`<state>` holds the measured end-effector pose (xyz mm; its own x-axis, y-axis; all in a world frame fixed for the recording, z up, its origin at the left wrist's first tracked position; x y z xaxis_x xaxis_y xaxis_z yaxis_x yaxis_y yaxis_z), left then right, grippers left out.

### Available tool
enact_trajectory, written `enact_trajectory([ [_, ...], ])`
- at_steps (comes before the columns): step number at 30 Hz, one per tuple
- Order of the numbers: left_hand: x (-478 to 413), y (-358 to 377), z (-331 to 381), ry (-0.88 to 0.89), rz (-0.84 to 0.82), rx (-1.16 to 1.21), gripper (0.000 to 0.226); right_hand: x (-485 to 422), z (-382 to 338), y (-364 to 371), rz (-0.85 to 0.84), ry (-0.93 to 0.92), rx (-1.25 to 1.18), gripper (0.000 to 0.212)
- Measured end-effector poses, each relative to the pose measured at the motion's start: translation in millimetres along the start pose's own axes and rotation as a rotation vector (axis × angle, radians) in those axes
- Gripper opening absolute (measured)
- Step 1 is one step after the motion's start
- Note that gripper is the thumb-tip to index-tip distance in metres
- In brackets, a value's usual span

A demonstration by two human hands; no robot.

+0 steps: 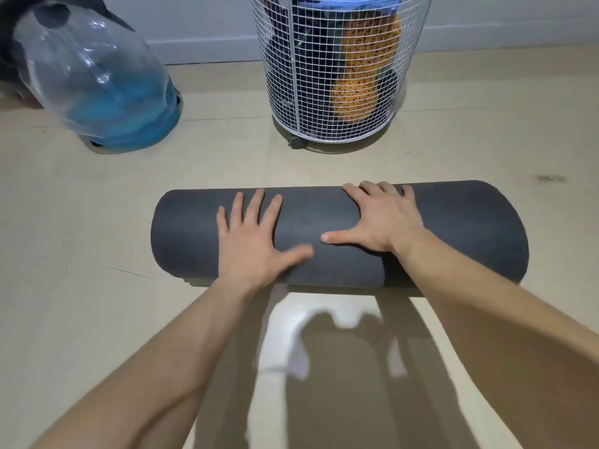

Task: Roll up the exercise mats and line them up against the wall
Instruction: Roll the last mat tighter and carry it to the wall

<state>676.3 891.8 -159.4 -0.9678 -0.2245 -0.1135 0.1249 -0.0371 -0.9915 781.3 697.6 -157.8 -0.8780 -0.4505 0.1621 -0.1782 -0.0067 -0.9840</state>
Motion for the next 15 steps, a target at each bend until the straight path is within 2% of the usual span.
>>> enact_trajectory([
  [2,2.5,12.7,-0.1,0.076,-0.122,-0.083,0.139,-17.5,-1.5,-2.2,-0.048,-0.010,0.005,0.126],
  [4,-15.1,8.0,-2.1,0.117,-0.124,-0.128,0.145,-29.2,-0.8,-4.4,-0.088,-0.002,-0.023,0.122],
  [6,-34.0,-2.4,-1.4,0.143,-0.075,-0.140,0.143,-39.6,1.2,-9.3,-0.129,0.025,-0.066,0.121],
  [12,-32.4,-7.2,0.9,0.175,0.002,-0.150,0.135,-40.4,-2.9,-9.5,-0.264,0.041,-0.099,0.133],
  [15,-25.5,-3.0,-1.4,0.133,-0.002,-0.118,0.135,-30.6,-3.1,-12.4,-0.136,0.026,-0.068,0.127],
])
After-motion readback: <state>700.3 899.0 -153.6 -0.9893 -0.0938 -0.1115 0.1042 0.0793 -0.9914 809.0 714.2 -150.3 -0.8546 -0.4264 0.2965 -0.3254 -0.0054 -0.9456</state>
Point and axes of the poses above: each hand's wrist, its own x-axis away from the middle knuckle, its own y-axis out of the palm, z = x × y, the point moved 9 cm from there along -x, towards the middle knuckle, and after that the axes turned 7 degrees about z, right-handed, at the moved point
